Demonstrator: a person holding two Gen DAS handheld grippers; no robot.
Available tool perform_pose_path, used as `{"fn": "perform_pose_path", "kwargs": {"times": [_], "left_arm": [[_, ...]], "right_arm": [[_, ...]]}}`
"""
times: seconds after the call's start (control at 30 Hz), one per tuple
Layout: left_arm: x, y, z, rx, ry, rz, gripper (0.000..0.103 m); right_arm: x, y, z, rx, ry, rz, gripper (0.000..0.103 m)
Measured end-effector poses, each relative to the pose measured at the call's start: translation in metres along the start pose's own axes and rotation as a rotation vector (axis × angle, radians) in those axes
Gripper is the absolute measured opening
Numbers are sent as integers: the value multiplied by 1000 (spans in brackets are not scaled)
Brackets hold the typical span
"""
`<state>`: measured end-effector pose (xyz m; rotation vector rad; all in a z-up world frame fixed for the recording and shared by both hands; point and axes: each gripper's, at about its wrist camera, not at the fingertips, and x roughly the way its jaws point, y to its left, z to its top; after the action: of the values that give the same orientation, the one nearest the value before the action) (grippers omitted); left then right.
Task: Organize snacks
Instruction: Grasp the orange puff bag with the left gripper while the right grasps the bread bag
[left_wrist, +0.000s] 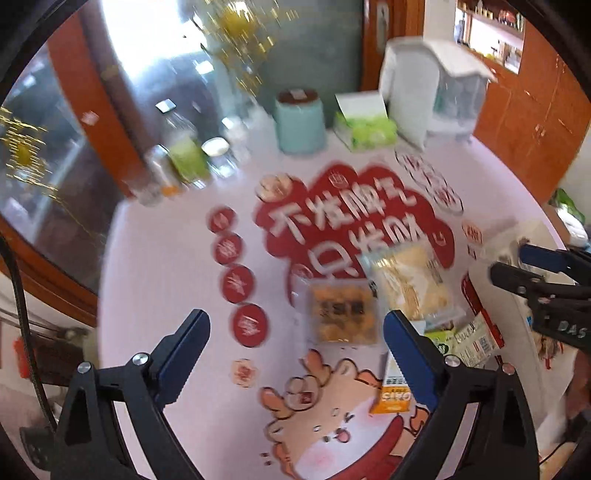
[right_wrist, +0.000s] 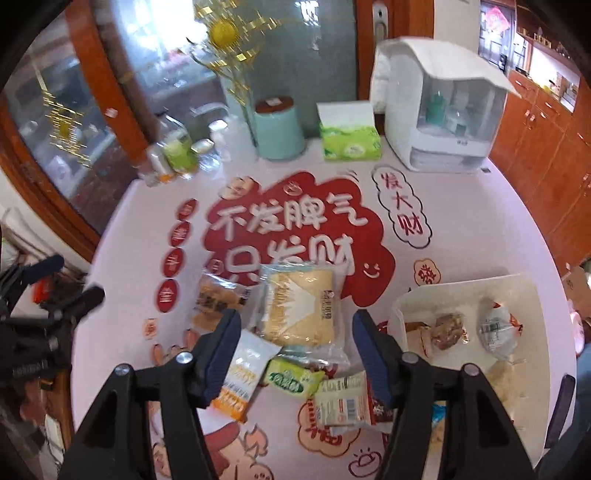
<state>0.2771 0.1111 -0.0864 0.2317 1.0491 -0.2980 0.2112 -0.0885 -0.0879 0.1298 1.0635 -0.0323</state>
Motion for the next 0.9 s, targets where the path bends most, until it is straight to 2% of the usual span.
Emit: {"fn": "perform_pose_path", "kwargs": {"times": [0.2, 0.37, 0.5, 0.6, 0.67, 0.77, 0.83, 0.9], "left_arm": [[71, -19, -1, -1, 135, -107, 95], [125, -26, -4, -48, 236, -142, 95], [142, -24, -2, -74, 241, -176, 95], [152, -27, -1, -51, 240, -173, 102], [161, -31, -1, -37, 262, -164, 102], [176, -33, -4, -34, 301, -133, 103], [181, -33, -7, -41, 307, -132, 103], [183, -30, -8, -56, 306, -145, 103]], "right_arm": [[64, 5, 0, 0, 123, -28, 64], [113, -5, -4, 48, 201, -23, 64], [142, -17, -4, 99, 244, -11, 64], [157, -24, -4, 117, 260, 9, 65], [161, -25, -3, 117, 251, 14, 76], [170, -25, -2, 116, 251, 14, 85], [180, -24, -2, 107, 264, 16, 86], [188, -28, -3, 134, 278, 49, 92]]}}
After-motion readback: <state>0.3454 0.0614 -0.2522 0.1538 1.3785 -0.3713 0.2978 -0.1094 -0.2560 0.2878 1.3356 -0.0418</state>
